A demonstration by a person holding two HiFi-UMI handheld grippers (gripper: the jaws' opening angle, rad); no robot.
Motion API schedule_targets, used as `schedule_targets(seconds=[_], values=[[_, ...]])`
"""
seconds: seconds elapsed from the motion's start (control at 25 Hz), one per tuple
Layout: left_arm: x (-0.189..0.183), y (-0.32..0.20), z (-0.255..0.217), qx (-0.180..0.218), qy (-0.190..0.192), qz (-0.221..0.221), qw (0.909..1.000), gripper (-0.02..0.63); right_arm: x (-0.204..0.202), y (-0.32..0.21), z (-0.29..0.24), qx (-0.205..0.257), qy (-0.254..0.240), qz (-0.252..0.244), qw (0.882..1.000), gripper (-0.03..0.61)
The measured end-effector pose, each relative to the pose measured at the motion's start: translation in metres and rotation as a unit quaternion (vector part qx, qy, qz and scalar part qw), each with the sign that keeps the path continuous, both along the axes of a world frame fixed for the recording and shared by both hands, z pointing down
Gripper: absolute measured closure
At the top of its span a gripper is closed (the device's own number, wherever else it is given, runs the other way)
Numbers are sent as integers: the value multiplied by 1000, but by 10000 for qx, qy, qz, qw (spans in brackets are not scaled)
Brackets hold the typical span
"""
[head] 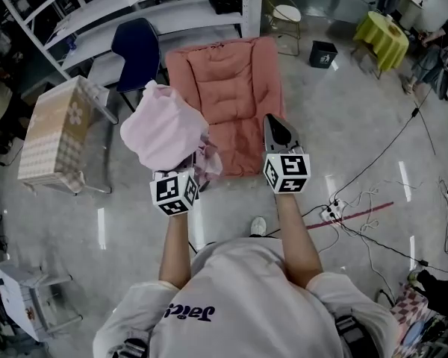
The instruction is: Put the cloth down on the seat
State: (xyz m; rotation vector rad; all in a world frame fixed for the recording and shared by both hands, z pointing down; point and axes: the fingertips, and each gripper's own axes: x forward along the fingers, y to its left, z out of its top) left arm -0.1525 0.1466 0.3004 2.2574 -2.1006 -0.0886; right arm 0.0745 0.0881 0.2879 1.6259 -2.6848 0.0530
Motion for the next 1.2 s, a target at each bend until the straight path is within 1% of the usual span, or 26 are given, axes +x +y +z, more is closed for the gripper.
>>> schedule_targets(seconds=[0.2, 0.28, 0.44, 0.68, 0.84, 1.04, 1.2], values=[[36, -26, 1, 5, -19, -183, 9998, 337, 25, -32, 8, -25, -233, -294, 9993, 566], [43, -36, 4, -90, -53, -185, 9998, 337, 29, -47, 16, -172, -322, -329, 9988, 566], [49, -57, 17, -350, -77, -192, 9992, 337, 32, -73, 36, -450, -301, -373, 9978, 566], [42, -110, 50, -652, -54, -104, 9978, 336, 22, -121, 67, -723, -273, -342, 9964, 566], [32, -151, 82, -969, 25, 1, 9953, 336, 1, -155, 91, -959, -181, -361, 9946, 566], [23, -199, 120, -1389, 93, 89, 9902, 336, -24, -195, 113, -1226, -43, -453, 9914, 566], [21, -233, 159, -1809, 81, 182, 9833, 336, -31, -224, 143, -1591, 59, -384, 9865, 566]])
